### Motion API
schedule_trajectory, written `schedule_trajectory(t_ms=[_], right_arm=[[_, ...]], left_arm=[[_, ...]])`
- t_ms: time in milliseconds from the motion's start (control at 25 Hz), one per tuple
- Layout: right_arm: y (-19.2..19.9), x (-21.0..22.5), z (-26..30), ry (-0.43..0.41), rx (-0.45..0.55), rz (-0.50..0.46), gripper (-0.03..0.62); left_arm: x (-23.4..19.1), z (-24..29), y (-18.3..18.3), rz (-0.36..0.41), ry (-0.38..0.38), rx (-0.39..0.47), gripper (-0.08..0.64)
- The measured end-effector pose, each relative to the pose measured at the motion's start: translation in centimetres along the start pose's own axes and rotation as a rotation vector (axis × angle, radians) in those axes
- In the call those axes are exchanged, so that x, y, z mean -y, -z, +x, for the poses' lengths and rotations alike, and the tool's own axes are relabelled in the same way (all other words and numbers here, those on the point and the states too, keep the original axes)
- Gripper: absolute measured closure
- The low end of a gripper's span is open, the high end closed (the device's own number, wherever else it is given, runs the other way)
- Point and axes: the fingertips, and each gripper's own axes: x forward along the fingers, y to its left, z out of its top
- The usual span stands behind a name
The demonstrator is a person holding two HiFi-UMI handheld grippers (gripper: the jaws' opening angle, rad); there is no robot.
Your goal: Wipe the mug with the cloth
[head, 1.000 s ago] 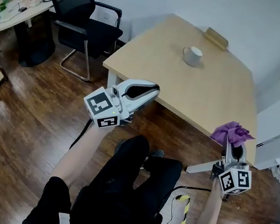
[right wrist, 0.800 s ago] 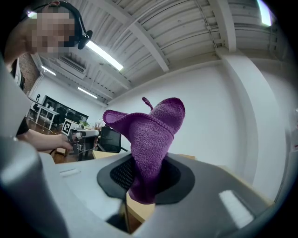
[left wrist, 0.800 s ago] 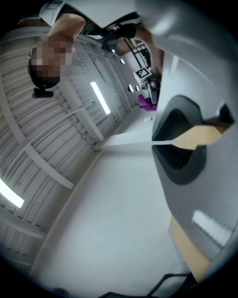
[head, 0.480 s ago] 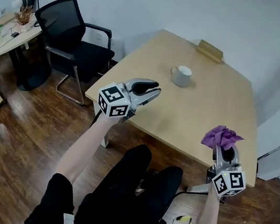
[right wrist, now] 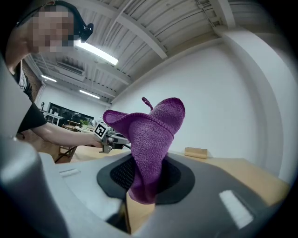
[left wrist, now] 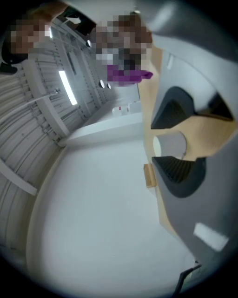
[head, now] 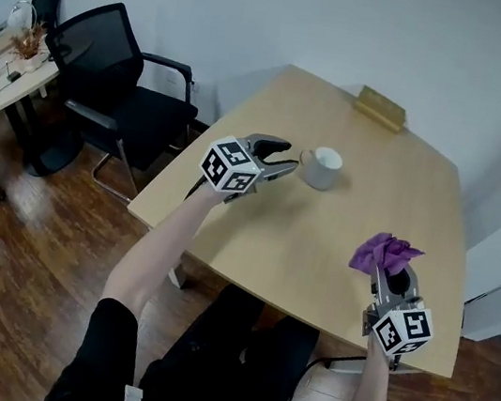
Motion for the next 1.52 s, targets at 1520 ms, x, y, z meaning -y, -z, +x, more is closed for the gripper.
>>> schedule_trajectory(t_ms=[1520], right_arm=[[4.3, 4.9, -3.9, 0.124, -0.004, 0.186, 0.503]], left_arm=[[12.3, 11.4, 3.4, -0.23, 0.508, -0.145, 0.495]])
